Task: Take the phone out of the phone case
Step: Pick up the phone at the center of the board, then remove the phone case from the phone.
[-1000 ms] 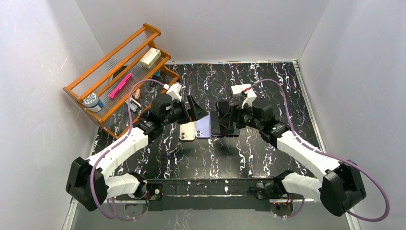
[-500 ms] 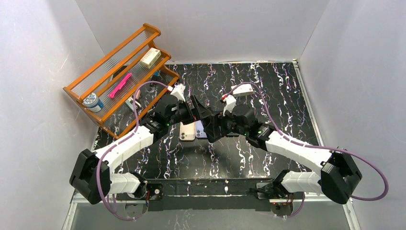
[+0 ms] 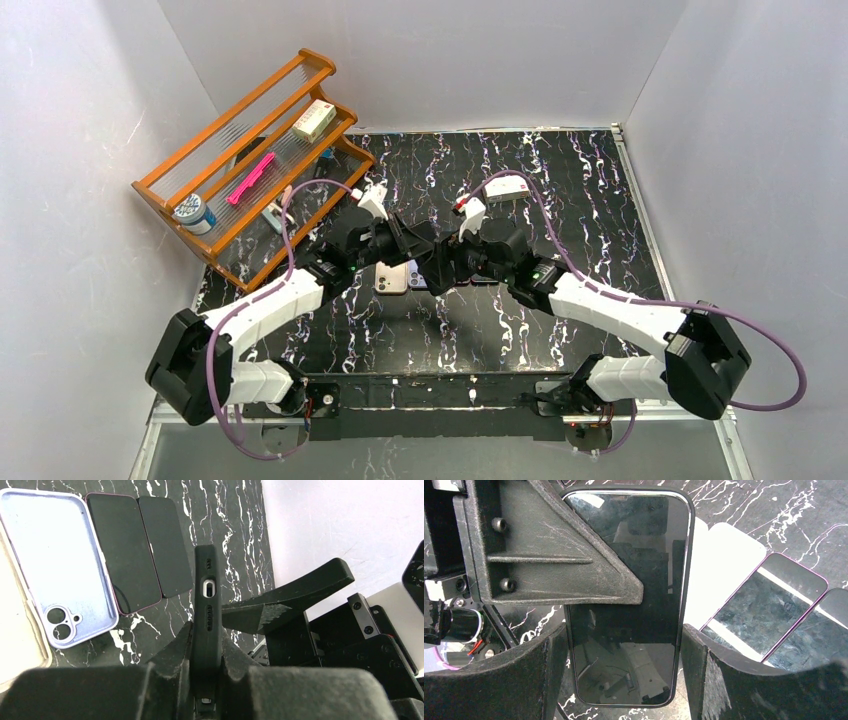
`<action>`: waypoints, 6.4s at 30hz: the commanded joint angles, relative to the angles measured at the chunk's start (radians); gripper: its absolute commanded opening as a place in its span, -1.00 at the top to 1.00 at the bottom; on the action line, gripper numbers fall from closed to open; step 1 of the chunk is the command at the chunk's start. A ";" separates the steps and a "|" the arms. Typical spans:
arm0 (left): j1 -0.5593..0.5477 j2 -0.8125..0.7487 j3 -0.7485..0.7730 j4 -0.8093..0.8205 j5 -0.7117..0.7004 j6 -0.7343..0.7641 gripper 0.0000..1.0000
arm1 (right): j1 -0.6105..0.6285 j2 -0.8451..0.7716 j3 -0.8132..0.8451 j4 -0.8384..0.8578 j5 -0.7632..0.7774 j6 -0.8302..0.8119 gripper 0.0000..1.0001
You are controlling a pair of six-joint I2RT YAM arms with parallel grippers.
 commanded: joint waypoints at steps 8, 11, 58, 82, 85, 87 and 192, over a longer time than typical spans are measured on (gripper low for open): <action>0.018 -0.166 -0.056 0.028 -0.186 -0.020 1.00 | -0.011 -0.053 -0.004 0.194 0.002 0.100 -0.76; 0.035 -0.194 -0.096 0.087 -0.209 -0.081 1.00 | -0.024 -0.076 -0.027 0.210 -0.011 0.148 -0.97; 0.067 -0.330 -0.368 0.627 -0.282 -0.602 1.00 | -0.118 0.048 -0.272 1.036 -0.406 0.631 0.59; 0.069 -0.256 -0.340 0.625 -0.164 -0.647 1.00 | -0.121 0.039 -0.085 0.607 -0.462 -0.109 0.97; 0.077 -0.259 -0.344 0.625 -0.170 -0.619 1.00 | -0.128 0.027 -0.096 0.594 -0.489 -0.086 0.88; 0.080 -0.258 -0.347 0.627 -0.174 -0.605 1.00 | -0.135 0.014 -0.134 0.629 -0.501 -0.024 0.64; 0.083 -0.239 -0.283 0.600 -0.051 -0.577 1.00 | -0.172 0.147 0.026 0.589 -0.627 -0.118 0.97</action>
